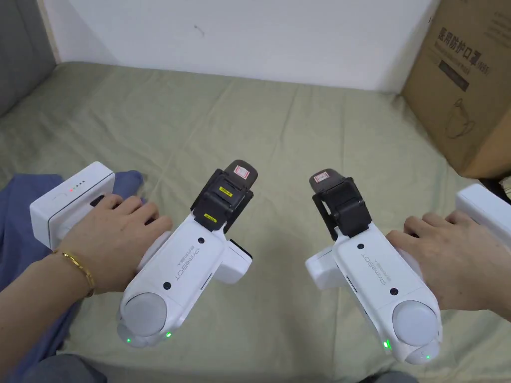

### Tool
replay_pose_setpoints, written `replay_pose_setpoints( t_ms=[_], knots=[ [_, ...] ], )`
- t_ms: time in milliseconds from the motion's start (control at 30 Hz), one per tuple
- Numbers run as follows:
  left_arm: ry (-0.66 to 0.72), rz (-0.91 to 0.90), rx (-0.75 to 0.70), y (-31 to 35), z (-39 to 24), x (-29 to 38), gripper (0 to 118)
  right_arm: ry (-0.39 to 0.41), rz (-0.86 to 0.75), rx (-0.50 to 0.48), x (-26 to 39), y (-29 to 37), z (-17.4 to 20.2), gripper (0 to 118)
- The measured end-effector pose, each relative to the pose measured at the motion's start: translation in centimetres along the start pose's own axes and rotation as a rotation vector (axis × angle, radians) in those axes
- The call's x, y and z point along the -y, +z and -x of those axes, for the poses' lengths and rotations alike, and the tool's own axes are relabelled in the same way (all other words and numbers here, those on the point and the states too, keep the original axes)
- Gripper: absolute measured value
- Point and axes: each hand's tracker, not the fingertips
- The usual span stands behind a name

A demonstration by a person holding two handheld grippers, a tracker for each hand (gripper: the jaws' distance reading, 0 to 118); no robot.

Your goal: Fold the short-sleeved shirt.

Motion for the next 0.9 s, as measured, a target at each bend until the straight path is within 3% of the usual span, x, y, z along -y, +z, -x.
replay_pose_setpoints(
  t_ms=[67, 200, 267, 300, 367, 433, 500, 667, 900],
  knots=[
    [0.156, 0.057, -0.015, -0.3, 0.9, 0.3, 118, -0.195, 0.034, -0.034, 0.6, 0.4, -1.0, 118],
    [0.875, 0.319, -0.024, -1.5, 5.0, 3.0, 118, -1.134, 0.206, -0.164, 3.3, -0.5, -5.0, 118],
    [1.21, 0.411, -0.069, -1.7, 6.3, 4.8, 118, -1.56, 0.25, -0.147, 5.0, -0.7, -5.1, 118],
    [1.355, 0.46, -0.098, -1.7, 6.6, 5.6, 118, -1.737, 0.244, -0.132, 5.8, -1.1, -5.1, 118],
    [1.599, 0.517, -0.151, -1.3, 7.0, 6.5, 118, -1.931, 0.273, -0.078, 6.2, -1.0, -4.4, 118],
    [1.785, 0.562, -0.187, -0.8, 6.7, 7.3, 118, -1.972, 0.306, 0.001, 5.8, -0.8, -3.7, 118],
    [1.883, 0.596, -0.209, -0.4, 6.1, 7.3, 118, -1.989, 0.338, 0.062, 5.4, -0.5, -3.2, 118],
    [1.866, 0.601, -0.189, 0.5, 4.7, 5.9, 118, -2.099, 0.352, 0.073, 4.4, 0.4, -2.6, 117],
    [1.859, 0.576, -0.148, 1.1, 4.1, 4.9, 118, -2.136, 0.388, 0.062, 3.9, 0.5, -2.4, 117]
  ],
)
